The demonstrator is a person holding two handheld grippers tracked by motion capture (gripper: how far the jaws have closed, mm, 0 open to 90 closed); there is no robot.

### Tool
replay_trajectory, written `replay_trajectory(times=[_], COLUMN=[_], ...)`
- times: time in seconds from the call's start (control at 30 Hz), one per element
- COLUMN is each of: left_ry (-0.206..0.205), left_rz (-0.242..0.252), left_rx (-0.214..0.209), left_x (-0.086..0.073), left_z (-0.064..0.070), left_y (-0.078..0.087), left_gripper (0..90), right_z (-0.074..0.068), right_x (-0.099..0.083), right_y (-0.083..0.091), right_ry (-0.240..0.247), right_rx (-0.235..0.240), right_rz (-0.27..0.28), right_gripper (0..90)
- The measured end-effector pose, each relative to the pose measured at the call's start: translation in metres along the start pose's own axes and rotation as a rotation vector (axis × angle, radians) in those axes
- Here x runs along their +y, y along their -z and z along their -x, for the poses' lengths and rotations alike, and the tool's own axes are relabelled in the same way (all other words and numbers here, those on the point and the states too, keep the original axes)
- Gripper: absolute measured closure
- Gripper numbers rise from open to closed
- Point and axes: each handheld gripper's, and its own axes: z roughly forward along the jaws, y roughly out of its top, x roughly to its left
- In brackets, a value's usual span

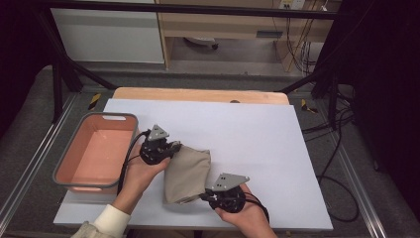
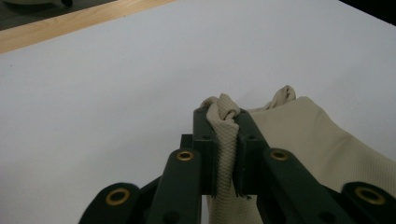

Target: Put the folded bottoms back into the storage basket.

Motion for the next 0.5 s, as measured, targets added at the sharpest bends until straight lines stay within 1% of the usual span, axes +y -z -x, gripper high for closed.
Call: replay_trajectory(times=[0.1,0.13,0.2,0.23,0.3,0.33,0.37,0.43,0.5], left_ry=[0.007,0.001,0.0,-0.002,-0.009,-0.009,-0.018,-0.028,-0.029], left_rz=[-0.001,0.0,0.0,0.004,0.003,0.003,0.001,0.005,0.01], left_rx=[-0.005,0.002,-0.001,0.004,0.007,0.007,0.005,0.011,0.012], left_x=[0.011,0.014,0.021,0.027,0.032,0.032,0.037,0.042,0.046], left_z=[-0.002,-0.002,-0.002,-0.003,-0.003,-0.003,-0.003,-0.002,-0.003], left_y=[0.0,0.0,0.001,0.003,0.005,0.005,0.007,0.01,0.013], left_gripper=[82.2,82.3,82.2,82.3,82.3,82.3,82.2,82.2,82.2], right_z=[0.005,0.006,0.008,0.01,0.012,0.013,0.014,0.016,0.018], right_x=[0.009,0.012,0.017,0.022,0.027,0.029,0.031,0.036,0.04], right_y=[0.001,0.0,0.001,0.001,0.001,0.002,0.002,0.003,0.004], right_ry=[0.001,0.006,0.009,0.01,0.011,0.011,0.011,0.012,0.016], right_rx=[0.008,0.009,0.014,0.018,0.022,0.025,0.024,0.028,0.032], right_rz=[0.001,0.002,0.004,0.007,0.01,0.009,0.012,0.013,0.014], right_gripper=[82.5,82.5,82.5,82.5,82.5,82.5,82.5,82.4,82.5])
